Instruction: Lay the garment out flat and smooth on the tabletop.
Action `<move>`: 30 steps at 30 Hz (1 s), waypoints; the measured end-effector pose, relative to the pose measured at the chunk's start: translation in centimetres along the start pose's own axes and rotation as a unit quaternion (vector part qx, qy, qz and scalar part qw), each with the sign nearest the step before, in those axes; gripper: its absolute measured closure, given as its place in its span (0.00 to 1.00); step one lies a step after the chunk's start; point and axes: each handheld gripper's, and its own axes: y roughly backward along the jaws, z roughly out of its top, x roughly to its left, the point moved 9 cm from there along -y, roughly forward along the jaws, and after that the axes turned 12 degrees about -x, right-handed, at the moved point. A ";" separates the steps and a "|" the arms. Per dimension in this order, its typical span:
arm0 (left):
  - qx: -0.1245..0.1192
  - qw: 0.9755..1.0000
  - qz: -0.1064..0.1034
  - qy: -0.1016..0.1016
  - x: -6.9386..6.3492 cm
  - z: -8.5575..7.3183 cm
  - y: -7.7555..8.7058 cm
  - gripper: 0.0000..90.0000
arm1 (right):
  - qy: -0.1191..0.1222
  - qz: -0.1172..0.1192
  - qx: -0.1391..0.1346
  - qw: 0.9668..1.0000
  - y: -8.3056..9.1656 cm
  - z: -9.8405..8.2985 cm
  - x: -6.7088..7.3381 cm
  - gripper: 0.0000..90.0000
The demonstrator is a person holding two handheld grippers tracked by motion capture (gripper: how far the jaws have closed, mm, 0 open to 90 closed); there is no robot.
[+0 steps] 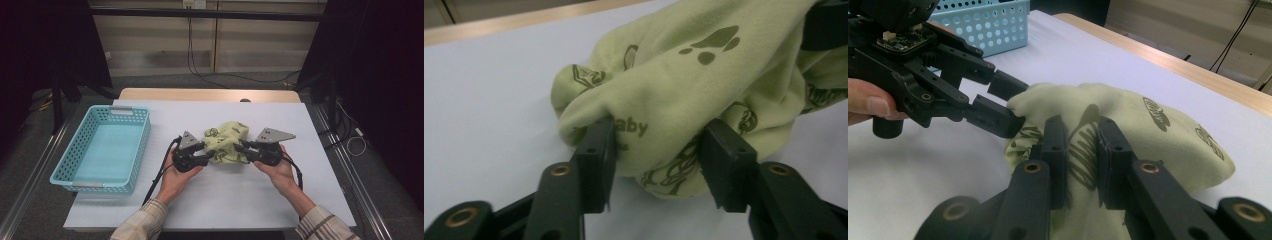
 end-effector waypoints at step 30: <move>-0.021 0.999 -0.032 0.033 -1.3 2.1 0.9 0.74 | 0.007 -0.039 0.014 0.999 0.5 -1.0 -2.4 0.86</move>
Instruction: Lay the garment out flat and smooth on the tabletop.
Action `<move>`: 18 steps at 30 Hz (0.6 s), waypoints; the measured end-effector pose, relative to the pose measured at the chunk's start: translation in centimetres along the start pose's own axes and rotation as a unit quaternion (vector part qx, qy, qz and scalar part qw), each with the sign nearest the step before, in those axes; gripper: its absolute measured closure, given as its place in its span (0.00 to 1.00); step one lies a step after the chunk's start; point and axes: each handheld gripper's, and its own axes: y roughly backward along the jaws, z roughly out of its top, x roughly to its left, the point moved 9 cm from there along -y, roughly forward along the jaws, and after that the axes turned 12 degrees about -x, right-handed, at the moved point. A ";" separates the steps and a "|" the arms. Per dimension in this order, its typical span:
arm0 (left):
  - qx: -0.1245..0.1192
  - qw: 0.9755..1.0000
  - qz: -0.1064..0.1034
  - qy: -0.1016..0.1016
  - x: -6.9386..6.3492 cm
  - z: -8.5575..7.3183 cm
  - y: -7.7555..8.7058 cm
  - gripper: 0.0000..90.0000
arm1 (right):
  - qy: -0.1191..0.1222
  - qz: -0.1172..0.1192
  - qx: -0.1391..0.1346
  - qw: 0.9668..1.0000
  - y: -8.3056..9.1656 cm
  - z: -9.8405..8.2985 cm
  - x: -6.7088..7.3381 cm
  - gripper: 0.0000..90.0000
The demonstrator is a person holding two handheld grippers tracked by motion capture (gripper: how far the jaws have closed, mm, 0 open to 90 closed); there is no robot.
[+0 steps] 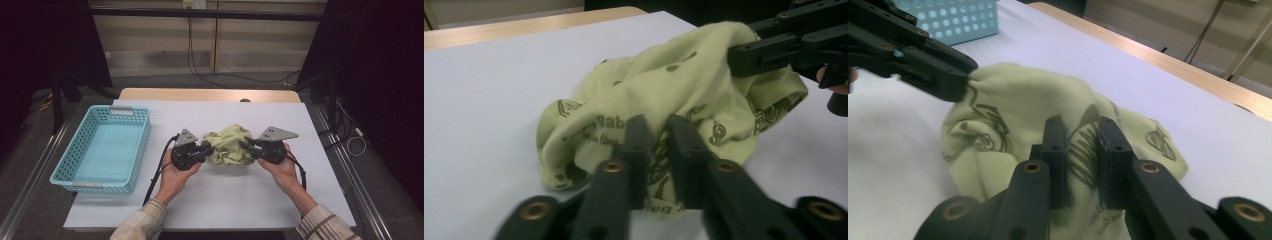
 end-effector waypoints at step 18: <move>0.077 0.997 0.003 0.006 0.0 -3.4 -2.0 0.66 | 0.006 0.007 0.015 1.000 0.0 -1.4 -0.1 0.86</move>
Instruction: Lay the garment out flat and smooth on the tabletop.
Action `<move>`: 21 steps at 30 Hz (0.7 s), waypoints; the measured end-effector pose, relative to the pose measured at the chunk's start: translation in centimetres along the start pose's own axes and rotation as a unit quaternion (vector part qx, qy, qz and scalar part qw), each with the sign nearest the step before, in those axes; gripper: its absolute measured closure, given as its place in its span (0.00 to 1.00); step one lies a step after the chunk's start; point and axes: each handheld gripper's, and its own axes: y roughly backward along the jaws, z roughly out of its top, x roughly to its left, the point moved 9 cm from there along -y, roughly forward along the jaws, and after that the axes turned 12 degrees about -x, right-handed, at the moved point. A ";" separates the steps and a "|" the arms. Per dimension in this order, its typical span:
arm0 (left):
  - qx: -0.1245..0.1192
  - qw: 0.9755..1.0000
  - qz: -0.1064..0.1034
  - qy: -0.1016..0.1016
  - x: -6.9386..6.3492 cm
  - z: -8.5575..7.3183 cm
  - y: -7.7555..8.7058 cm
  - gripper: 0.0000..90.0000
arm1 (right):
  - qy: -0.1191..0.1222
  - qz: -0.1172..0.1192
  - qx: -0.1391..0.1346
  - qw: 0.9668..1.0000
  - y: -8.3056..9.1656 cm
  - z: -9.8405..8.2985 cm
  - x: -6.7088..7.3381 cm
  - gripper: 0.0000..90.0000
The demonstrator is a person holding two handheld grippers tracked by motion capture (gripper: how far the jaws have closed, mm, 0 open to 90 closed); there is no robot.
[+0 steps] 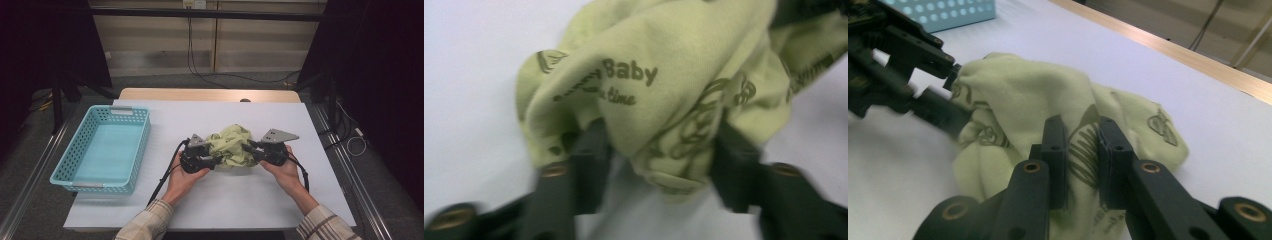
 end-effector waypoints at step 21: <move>-0.090 0.995 -0.008 -0.034 -1.3 7.8 6.1 0.77 | 0.008 0.014 -0.079 0.997 1.1 4.7 1.7 0.85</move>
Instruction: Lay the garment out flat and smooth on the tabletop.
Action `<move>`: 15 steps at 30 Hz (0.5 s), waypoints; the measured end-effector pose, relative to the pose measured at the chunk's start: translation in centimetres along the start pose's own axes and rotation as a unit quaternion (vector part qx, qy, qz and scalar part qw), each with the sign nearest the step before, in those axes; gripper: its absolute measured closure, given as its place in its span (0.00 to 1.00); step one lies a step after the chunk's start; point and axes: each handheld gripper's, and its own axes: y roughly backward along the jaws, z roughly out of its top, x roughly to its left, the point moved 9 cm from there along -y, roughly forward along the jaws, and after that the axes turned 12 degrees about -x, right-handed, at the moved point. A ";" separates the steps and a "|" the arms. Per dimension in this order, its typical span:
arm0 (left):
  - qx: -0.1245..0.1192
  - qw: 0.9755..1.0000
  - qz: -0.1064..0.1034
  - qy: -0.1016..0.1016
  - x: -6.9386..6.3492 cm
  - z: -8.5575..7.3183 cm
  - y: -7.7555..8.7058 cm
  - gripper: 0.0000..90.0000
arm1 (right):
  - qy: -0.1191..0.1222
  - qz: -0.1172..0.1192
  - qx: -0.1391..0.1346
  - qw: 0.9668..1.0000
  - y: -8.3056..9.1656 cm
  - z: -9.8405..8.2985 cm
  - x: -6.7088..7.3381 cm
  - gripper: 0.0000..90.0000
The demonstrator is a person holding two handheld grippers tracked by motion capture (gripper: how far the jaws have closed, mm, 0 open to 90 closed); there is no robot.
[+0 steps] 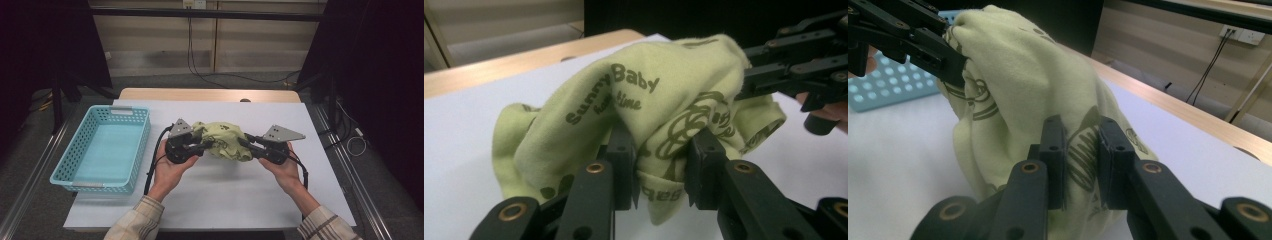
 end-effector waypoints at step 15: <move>0.031 0.999 0.000 0.013 0.2 -3.0 -1.8 0.66 | -0.002 -0.002 0.084 0.996 -0.9 -5.5 -0.3 0.85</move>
